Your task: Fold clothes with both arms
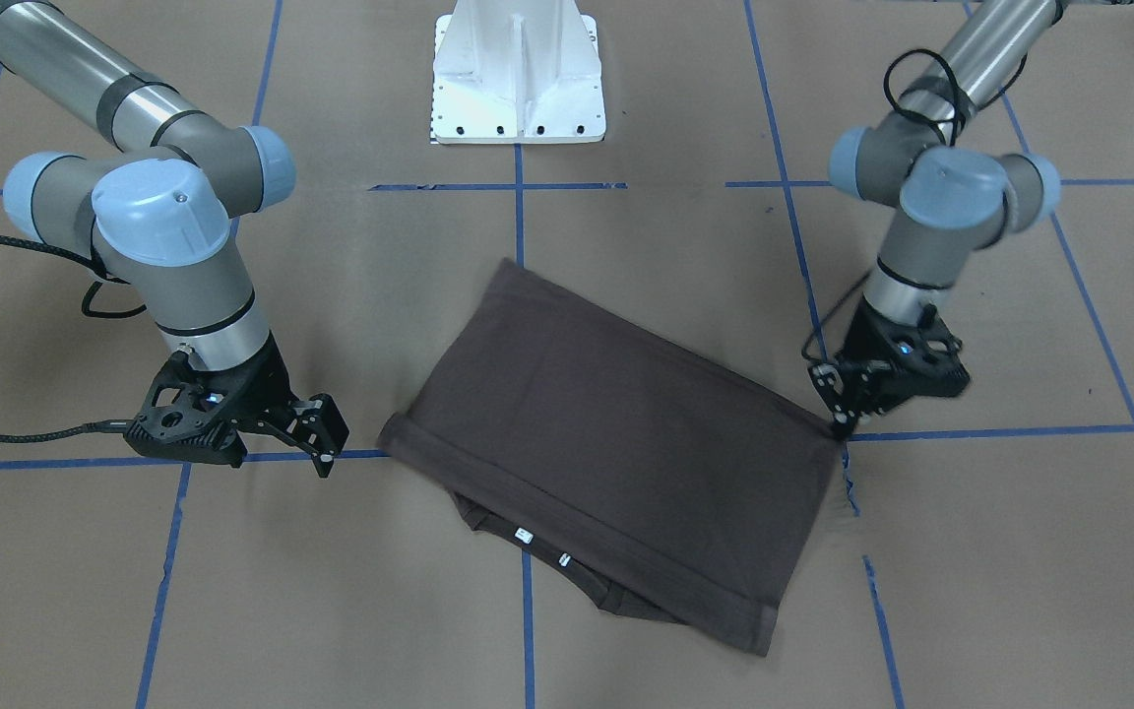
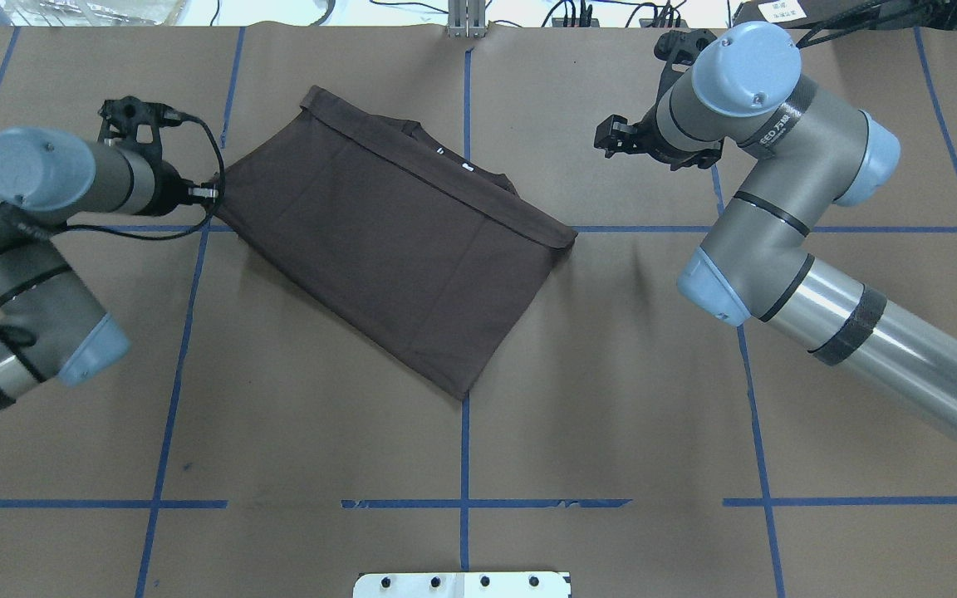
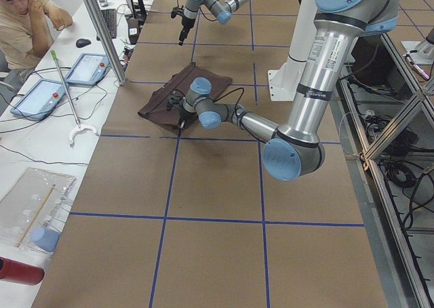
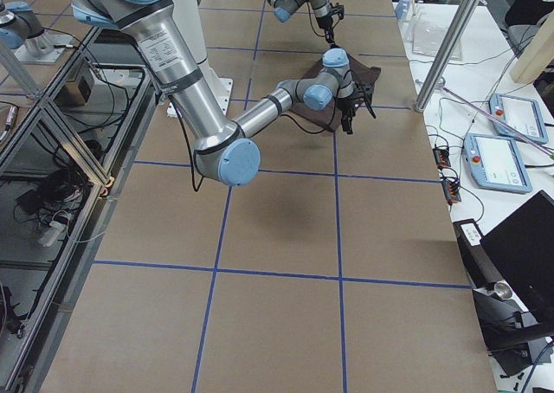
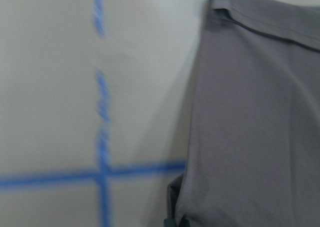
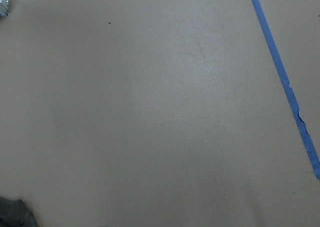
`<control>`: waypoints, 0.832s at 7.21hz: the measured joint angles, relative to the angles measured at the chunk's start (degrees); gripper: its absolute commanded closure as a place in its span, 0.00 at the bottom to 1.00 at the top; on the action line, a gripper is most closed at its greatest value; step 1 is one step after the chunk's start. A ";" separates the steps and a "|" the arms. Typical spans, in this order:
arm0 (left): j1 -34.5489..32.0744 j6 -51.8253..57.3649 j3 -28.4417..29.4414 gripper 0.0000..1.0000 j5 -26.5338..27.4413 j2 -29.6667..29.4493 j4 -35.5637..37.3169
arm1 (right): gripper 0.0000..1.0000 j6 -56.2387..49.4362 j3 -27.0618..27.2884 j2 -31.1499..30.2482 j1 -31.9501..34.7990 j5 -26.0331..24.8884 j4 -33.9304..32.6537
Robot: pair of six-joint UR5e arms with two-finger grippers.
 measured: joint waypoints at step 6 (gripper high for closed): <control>-7.96 9.45 32.88 0.00 2.14 -20.08 -13.64 | 0.28 8.11 -0.73 5.78 -5.49 -3.88 0.16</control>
